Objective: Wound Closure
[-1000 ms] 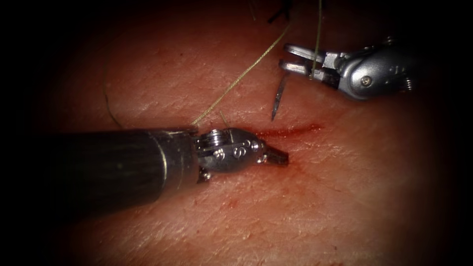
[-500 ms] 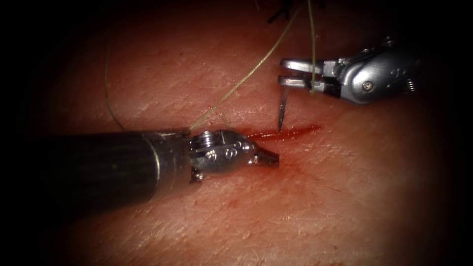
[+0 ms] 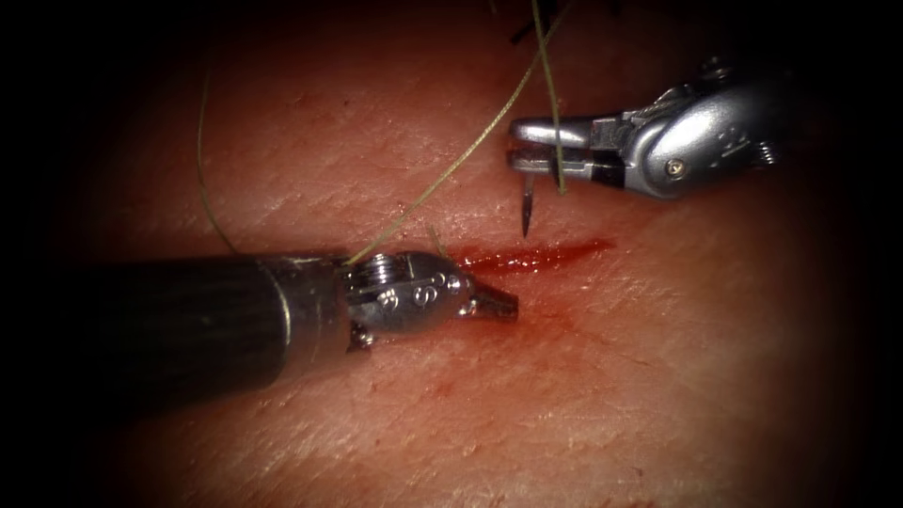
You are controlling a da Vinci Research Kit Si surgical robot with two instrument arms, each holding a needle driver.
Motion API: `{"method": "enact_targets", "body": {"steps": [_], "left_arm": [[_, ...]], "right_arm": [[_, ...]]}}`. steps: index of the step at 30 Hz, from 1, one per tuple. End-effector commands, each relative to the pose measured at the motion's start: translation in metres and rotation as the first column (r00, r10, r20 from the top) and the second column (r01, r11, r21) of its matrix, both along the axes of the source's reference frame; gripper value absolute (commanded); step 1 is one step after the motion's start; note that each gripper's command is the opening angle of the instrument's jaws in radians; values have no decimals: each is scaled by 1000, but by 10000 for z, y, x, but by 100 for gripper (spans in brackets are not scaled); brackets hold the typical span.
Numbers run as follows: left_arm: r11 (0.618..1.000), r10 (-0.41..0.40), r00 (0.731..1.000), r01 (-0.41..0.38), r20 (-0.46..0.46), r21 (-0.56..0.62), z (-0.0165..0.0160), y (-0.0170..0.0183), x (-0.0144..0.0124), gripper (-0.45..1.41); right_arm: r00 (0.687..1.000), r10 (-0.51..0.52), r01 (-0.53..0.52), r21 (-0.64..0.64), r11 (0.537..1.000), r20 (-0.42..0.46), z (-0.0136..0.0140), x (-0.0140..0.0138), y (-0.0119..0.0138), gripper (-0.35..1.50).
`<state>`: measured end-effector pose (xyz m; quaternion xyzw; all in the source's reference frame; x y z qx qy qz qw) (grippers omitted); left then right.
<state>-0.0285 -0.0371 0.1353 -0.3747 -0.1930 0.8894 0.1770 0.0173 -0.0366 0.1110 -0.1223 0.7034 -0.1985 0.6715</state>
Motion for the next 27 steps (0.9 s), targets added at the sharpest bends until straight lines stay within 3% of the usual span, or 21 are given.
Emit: {"method": "enact_targets", "body": {"steps": [1,27], "left_arm": [[1000,-3,1000,3,-1,3,6,0,-5,-23],[1000,4,1000,-4,1,7,2,3,3,-30]], "right_arm": [[1000,-2,2,-15,1000,-6,4,7,4,-35],[999,2,3,-108,994,40,25,4,-10,-35]]}}
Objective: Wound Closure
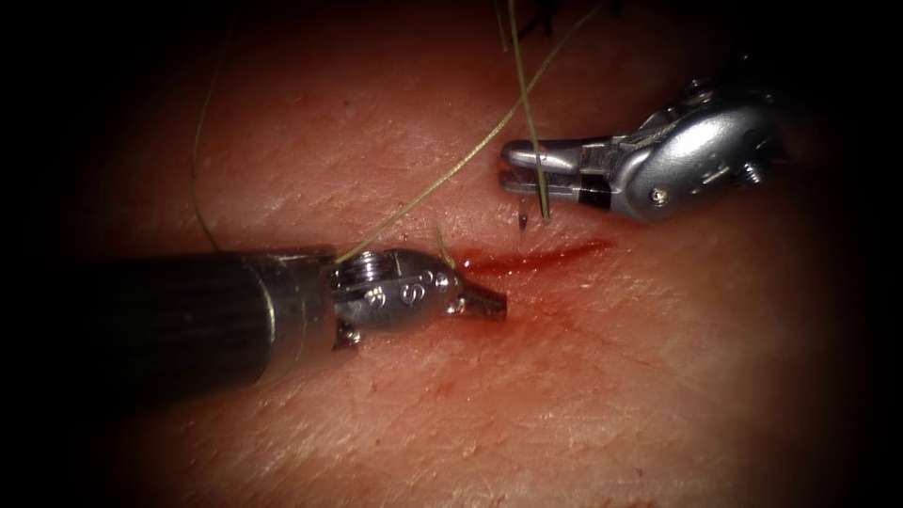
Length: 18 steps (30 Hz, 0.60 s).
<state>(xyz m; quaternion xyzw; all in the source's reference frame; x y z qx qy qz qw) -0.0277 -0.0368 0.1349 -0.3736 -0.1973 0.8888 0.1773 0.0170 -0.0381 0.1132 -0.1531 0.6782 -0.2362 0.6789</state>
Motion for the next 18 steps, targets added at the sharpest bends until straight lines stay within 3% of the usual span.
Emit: {"method": "enact_targets", "body": {"steps": [1,18], "left_arm": [[1000,1,1000,-1,1,-1,6,1,-5,-30],[1000,3,1000,-3,0,1,5,2,-4,-35]], "right_arm": [[1000,-3,3,-12,1000,-2,3,6,4,-35],[999,-13,9,-133,991,-29,-1,5,-4,-35]]}}
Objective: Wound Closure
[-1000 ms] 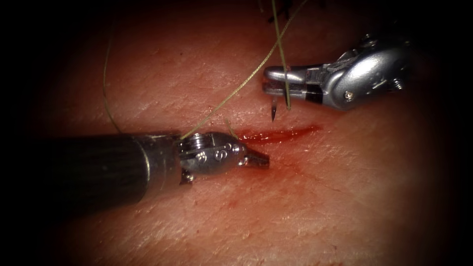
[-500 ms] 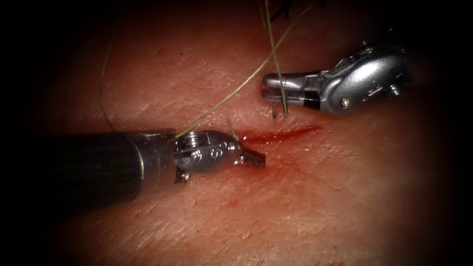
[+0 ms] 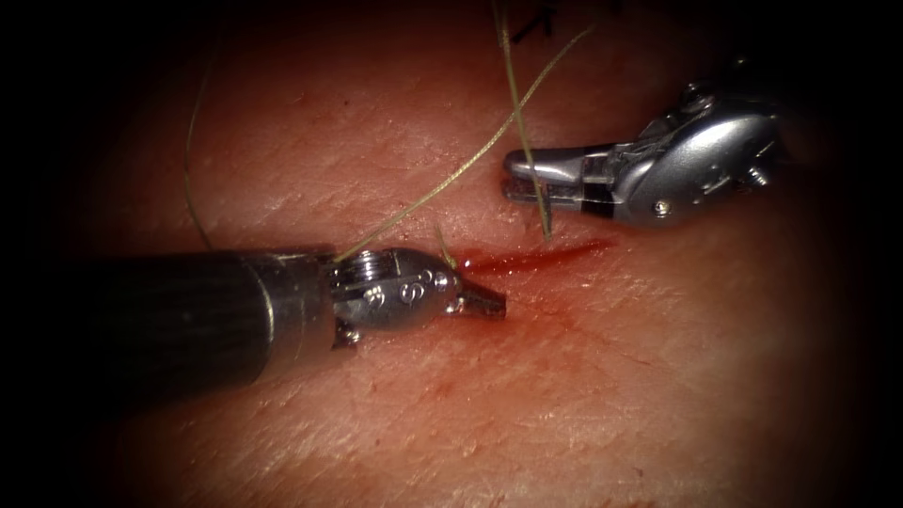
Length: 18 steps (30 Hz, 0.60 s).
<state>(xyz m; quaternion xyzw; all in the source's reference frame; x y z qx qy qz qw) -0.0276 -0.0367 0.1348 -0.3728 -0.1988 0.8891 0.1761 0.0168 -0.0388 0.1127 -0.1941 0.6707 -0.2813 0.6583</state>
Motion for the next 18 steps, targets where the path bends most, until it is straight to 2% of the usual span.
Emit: {"method": "enact_targets", "body": {"steps": [1,9,18], "left_arm": [[1000,0,1000,0,1,0,5,1,-4,-35],[1000,0,1000,0,2,3,4,5,-3,-35],[1000,-3,1000,3,1,7,5,7,-2,-35]], "right_arm": [[1000,2,-3,-18,1000,-11,3,7,2,-35],[999,19,-20,-27,999,-32,1,10,-13,-35],[999,13,-14,-36,999,-41,17,13,-43,-35]]}}
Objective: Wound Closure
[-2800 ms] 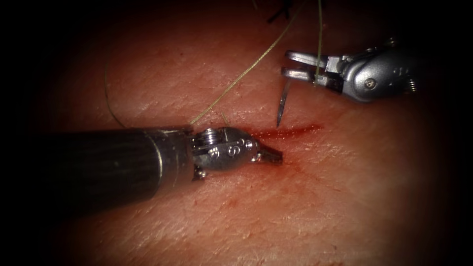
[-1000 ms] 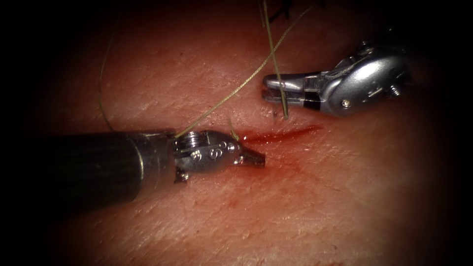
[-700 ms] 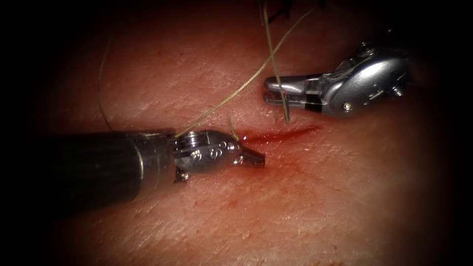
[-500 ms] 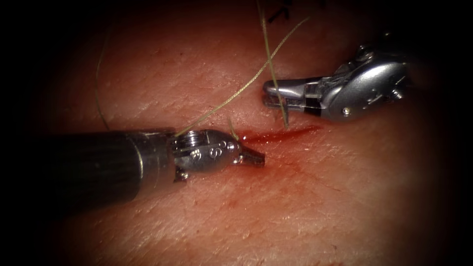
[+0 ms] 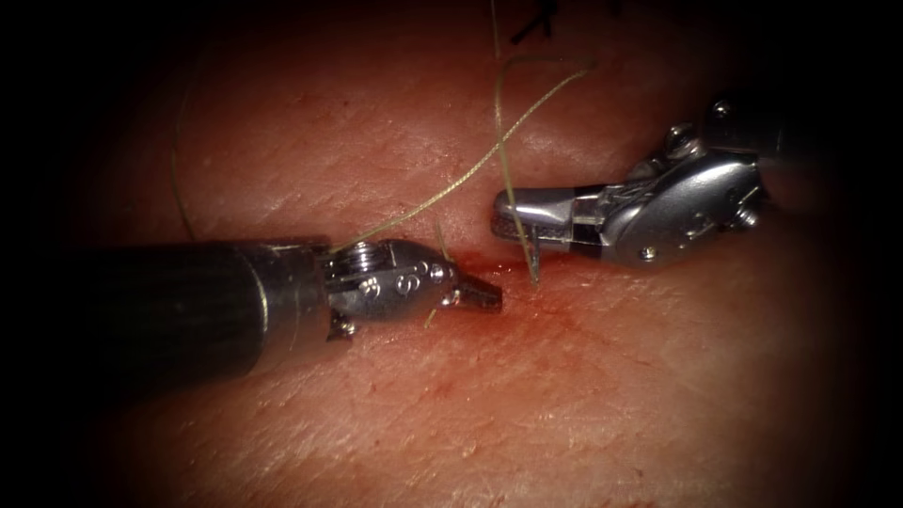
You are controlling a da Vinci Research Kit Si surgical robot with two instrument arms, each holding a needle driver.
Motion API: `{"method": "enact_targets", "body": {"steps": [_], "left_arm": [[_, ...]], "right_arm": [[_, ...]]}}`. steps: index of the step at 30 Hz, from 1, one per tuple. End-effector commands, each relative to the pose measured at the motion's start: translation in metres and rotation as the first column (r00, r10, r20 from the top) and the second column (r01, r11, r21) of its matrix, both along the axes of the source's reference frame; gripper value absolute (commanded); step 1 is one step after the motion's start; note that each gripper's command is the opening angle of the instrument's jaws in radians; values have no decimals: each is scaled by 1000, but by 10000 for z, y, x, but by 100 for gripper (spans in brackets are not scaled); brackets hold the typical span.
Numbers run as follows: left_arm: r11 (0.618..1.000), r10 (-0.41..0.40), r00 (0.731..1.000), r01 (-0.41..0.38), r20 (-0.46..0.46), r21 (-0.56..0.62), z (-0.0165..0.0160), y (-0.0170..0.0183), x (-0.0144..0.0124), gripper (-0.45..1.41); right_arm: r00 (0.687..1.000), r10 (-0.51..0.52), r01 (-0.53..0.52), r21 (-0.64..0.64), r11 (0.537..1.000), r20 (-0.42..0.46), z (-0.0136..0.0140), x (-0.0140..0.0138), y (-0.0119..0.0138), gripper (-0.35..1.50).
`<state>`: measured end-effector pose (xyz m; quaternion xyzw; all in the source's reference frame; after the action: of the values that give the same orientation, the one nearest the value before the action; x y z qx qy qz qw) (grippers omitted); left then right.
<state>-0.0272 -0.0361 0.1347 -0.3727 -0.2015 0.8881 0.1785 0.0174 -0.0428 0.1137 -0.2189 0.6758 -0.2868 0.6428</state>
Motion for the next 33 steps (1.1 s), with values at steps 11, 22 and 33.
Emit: {"method": "enact_targets", "body": {"steps": [11,22,33], "left_arm": [[1000,0,1000,0,0,0,7,0,-5,-37],[1000,1,1000,-1,-3,0,8,1,-6,-40],[1000,2,1000,-2,-6,0,8,0,-6,-42]], "right_arm": [[1000,-19,19,19,1000,-2,27,6,-38,-35],[1000,-7,7,45,999,0,33,-16,-56,-35],[1000,13,-13,66,998,2,32,-16,-52,-35]]}}
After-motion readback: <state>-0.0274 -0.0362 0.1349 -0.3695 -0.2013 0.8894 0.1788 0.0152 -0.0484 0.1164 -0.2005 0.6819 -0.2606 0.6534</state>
